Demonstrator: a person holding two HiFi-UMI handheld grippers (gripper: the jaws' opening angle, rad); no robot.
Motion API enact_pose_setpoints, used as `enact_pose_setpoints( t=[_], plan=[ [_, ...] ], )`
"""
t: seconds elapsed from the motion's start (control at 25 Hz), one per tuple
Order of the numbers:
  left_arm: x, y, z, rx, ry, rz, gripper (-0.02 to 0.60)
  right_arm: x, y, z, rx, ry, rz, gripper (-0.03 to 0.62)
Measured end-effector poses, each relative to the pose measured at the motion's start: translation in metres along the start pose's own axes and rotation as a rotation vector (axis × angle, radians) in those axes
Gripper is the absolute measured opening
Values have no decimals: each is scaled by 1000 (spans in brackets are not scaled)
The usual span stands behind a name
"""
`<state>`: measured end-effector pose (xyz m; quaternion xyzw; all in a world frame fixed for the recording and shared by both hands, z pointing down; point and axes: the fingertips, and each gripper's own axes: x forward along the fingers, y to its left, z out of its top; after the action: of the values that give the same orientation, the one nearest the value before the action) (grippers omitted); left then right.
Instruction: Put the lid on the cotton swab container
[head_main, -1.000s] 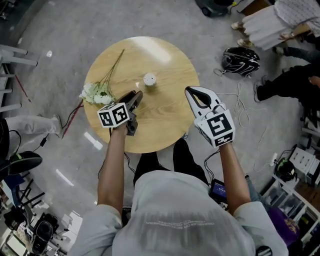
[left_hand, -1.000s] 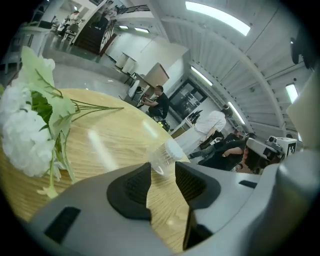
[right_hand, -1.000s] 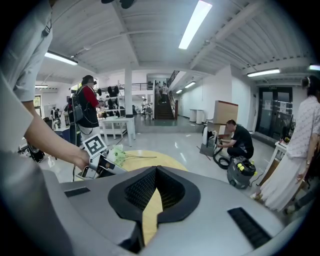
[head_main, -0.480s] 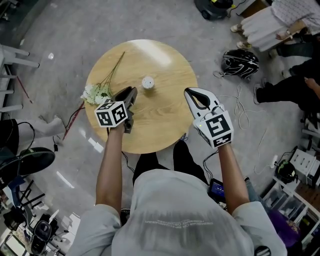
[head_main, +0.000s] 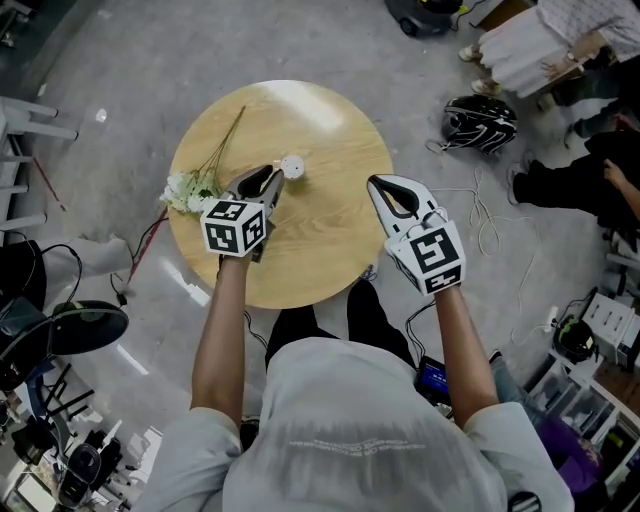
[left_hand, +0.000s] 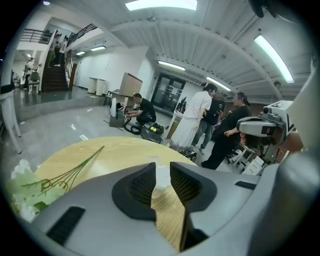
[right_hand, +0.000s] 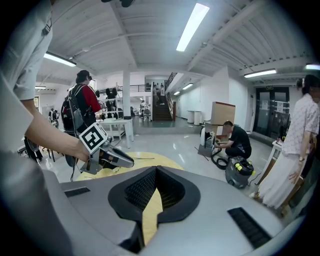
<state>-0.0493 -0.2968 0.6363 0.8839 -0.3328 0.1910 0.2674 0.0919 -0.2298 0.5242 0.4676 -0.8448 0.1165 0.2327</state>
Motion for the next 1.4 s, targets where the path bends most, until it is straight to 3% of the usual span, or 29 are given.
enact_pose_setpoints(
  t=[0.56,1.4],
  plan=[
    [19,-28,-8,253,84,-24,100,-8,-8,-12,4,15,-27,26],
    [46,-30,-34,351,214,-15,84,-28,-11,-23,28,18,-48,27]
  ],
)
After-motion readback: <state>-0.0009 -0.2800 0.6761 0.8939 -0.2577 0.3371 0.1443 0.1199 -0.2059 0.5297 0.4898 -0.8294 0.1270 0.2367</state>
